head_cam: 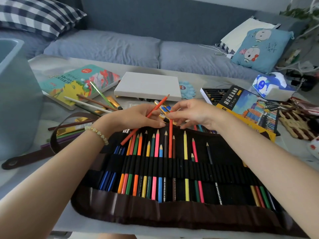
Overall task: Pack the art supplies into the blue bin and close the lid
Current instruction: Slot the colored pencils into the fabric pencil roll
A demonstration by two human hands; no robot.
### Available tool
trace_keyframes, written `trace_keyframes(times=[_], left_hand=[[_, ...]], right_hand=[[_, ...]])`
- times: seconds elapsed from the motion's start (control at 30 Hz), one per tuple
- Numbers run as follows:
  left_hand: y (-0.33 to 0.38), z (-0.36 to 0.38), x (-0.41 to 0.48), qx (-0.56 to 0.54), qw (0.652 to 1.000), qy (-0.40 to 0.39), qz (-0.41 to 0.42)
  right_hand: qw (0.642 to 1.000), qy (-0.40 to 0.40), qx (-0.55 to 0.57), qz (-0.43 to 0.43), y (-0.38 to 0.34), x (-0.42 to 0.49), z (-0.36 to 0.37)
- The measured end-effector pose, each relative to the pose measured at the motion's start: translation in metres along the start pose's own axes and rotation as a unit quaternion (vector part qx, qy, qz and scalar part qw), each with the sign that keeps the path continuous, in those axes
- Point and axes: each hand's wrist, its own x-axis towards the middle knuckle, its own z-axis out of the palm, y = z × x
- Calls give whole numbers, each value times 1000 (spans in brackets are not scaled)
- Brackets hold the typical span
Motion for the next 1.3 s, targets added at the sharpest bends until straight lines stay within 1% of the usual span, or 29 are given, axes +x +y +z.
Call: trace_keyframes(times=[0.03, 0.13, 0.2, 0.27, 0.33, 0.53, 0.6, 0.63, 0.7, 0.77, 0.8, 0.87, 0.93, 1.0, 1.07, 1.13, 1.2, 1.23, 1.3], left_hand=[[0, 0, 0, 0, 1000, 0, -4], [0, 0, -1, -3, 1000, -1, -17], [1, 0, -1, 0, 1000, 2, -23], [0, 1, -1, 4, 999, 11, -32], [-2, 1, 0, 3, 999, 17, -43], [-2, 3, 3, 13, 997, 15, -81], [0, 3, 4, 42, 995, 18, -87], [2, 3, 4, 64, 994, 25, -86], [8, 3, 3, 92, 992, 32, -81], [16, 5, 4, 80, 994, 30, -66], [23, 8, 4, 90, 993, 24, -67], [29, 12, 8, 118, 991, 21, -64], [34, 18, 12, 136, 989, 19, -59], [38, 23, 13, 144, 988, 24, -41], [37, 26, 16, 159, 986, 19, -38], [33, 26, 17, 187, 980, 6, -66], [29, 24, 15, 247, 964, -7, -97], [26, 24, 13, 268, 957, -17, -110], [21, 26, 12, 286, 950, -30, -119]], right_hand=[[1000, -3, 7, 4, -1, 1, 3], [994, 18, 103, 19, -4, 6, 3], [993, 2, 117, 32, -2, 7, 0], [995, -40, 77, 42, 3, 3, 2], [997, -58, 12, 42, 9, -6, 6], [996, -41, -70, -30, 18, -25, 7], [993, -40, -100, -45, 19, -27, 10], [993, -27, -103, -52, 19, -26, 11], [996, 41, -53, -63, 17, -23, 10], [992, 103, 46, -56, 14, -17, 8], [989, 109, 95, -45, 13, -14, 8], [978, 92, 184, -20, 10, -11, 10], [965, 74, 250, -13, 9, -9, 11], [959, 76, 272, -23, 10, -9, 10], [949, 102, 296, -38, 10, -12, 1], [923, 144, 352, -63, 11, -18, -18], [898, 191, 389, -81, 13, -26, -39], [893, 211, 389, -85, 15, -30, -48], [896, 238, 365, -83, 21, -35, -56]])
